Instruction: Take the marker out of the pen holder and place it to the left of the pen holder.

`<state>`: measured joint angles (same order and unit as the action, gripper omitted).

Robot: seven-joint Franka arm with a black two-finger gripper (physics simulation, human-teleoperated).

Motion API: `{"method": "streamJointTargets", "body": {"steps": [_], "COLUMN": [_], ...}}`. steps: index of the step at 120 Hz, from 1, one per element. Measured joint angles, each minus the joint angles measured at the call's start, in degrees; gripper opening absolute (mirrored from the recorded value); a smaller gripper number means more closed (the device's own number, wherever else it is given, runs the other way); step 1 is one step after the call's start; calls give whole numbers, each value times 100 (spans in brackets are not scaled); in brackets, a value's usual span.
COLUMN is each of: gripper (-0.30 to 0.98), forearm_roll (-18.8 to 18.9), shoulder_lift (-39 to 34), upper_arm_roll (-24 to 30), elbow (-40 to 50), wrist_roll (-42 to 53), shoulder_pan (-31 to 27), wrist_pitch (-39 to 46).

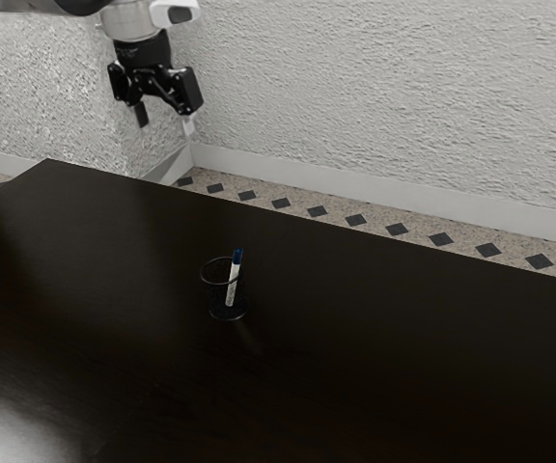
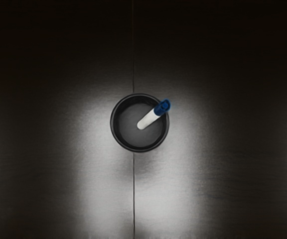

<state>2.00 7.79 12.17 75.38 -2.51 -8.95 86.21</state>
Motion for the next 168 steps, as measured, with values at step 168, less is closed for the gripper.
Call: {"method": "streamJointTargets", "body": {"steps": [168], "gripper": [69], "forearm_roll": [1137], "shoulder_lift": [2877], "upper_arm_roll": [307], "elbow": [75], "wrist_roll": [-56], "shoulder_pan": [242], "wrist_pitch": [1723]}}
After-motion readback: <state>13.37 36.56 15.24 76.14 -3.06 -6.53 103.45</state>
